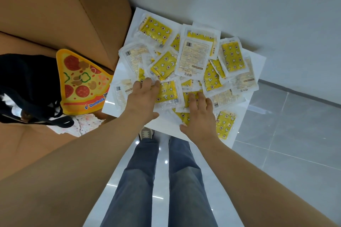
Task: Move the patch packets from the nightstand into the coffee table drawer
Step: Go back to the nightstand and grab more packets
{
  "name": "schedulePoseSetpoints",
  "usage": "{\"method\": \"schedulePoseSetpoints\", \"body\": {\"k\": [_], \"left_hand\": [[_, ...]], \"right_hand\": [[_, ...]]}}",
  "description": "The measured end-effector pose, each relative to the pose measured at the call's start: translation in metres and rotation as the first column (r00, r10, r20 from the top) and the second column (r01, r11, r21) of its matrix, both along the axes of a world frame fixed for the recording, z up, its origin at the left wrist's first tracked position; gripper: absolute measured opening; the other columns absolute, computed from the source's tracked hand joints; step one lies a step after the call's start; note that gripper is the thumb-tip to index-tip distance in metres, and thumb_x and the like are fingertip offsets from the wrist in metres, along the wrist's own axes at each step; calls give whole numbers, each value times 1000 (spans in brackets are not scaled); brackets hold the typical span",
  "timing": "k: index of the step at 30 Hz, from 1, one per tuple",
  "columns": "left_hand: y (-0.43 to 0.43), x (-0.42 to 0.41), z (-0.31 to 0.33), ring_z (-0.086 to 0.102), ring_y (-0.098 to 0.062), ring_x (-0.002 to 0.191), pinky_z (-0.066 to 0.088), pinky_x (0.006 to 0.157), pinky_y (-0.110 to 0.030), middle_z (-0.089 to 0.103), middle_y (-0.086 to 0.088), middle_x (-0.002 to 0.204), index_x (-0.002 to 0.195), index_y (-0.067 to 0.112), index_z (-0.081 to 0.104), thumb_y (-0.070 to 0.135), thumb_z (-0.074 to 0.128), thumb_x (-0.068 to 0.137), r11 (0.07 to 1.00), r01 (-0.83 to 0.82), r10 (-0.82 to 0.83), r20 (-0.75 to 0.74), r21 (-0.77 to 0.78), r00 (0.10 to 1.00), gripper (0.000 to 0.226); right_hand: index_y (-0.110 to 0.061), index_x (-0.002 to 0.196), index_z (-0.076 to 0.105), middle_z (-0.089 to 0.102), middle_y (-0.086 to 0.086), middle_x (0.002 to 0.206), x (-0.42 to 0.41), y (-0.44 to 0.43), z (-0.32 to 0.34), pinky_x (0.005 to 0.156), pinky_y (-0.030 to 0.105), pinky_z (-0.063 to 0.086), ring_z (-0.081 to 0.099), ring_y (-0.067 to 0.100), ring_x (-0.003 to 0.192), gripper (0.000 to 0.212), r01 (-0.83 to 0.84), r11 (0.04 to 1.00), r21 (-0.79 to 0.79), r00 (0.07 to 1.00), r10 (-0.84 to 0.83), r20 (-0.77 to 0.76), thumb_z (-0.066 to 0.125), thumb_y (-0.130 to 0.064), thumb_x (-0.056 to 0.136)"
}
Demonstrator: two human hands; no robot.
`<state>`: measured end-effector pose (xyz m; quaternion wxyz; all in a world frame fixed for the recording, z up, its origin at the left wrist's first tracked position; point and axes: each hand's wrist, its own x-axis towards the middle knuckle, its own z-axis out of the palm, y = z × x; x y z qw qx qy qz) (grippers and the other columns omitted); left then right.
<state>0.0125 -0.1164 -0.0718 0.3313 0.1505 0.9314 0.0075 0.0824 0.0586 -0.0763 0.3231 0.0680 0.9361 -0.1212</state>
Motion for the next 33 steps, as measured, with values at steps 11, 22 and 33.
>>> {"method": "schedulePoseSetpoints", "body": {"k": [11, 22, 33], "left_hand": [[-4, -8, -2, 35, -31, 118, 46, 86, -37, 28, -11, 139, 148, 15, 23, 33, 66, 81, 998, 8, -10, 27, 65, 1000, 82], [8, 0, 0, 30, -31, 123, 49, 91, -40, 26, -10, 137, 147, 11, 18, 49, 79, 66, 999, -32, 31, 42, 4, 999, 108], [10, 4, -18, 48, -36, 105, 52, 62, -39, 46, -15, 127, 135, 3, 43, 17, 86, 59, 999, -6, 3, -85, -33, 996, 88]], "right_hand": [[-16, 142, 39, 36, 4, 149, -15, 19, 16, 102, 38, 40, 42, 29, 129, 57, 39, 982, -184, 998, -47, -40, 56, -25, 89], [-16, 120, 63, 68, 3, 95, -27, 48, 42, 72, 26, 46, 61, 21, 87, 28, 330, 856, -398, 942, -328, 76, 50, -21, 96], [-14, 97, 54, 62, 3, 114, -11, 51, 62, 74, 36, 60, 64, 23, 94, 17, 573, 720, -393, 803, -589, 91, 40, -22, 99]]}}
